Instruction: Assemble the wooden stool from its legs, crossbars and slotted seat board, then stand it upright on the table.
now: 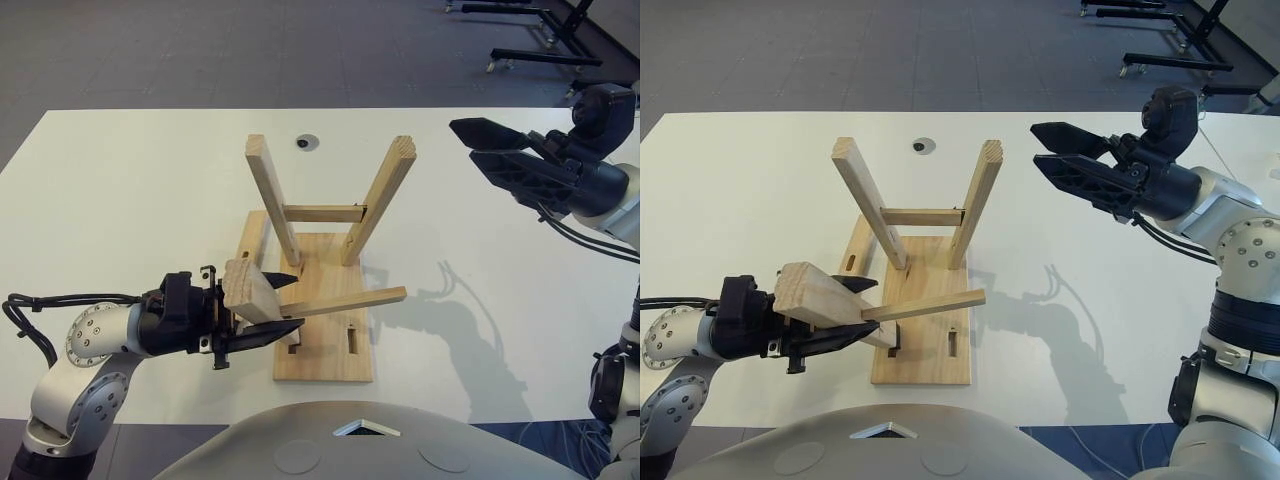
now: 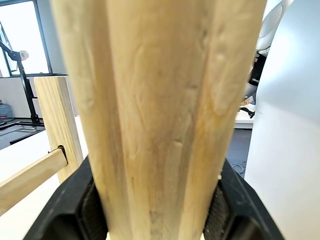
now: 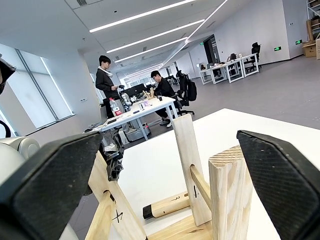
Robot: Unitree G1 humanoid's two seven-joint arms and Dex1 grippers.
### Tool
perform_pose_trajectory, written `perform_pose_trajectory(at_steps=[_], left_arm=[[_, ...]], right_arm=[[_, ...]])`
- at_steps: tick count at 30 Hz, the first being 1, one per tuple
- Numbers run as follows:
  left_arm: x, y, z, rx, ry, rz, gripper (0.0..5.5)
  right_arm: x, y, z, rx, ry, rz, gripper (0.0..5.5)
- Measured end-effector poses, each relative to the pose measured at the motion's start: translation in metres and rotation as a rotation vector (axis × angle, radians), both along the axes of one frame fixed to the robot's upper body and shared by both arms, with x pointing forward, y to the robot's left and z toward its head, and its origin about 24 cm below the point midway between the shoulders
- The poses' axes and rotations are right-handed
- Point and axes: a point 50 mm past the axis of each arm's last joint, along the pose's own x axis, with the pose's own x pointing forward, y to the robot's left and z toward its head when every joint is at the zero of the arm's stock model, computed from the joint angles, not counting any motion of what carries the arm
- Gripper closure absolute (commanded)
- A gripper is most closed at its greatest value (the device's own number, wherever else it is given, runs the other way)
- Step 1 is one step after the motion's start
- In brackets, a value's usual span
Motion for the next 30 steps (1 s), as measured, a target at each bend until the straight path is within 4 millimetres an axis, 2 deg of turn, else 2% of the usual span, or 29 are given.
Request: perform_pose_trajectory(at_steps=[10,30], left_arm=[[0.001,0.007,-0.004,0.008,0.034,-0.045,3.46],[0.01,0.005,-0.012,0.061,0.034,-0.042,3.46]], right_arm=[[0.001,0.002,-0.002,0.011,0.005,-0.004,0.56],[-0.002,0.016,-0.004,0.011,-0.004,0.023,0.56]])
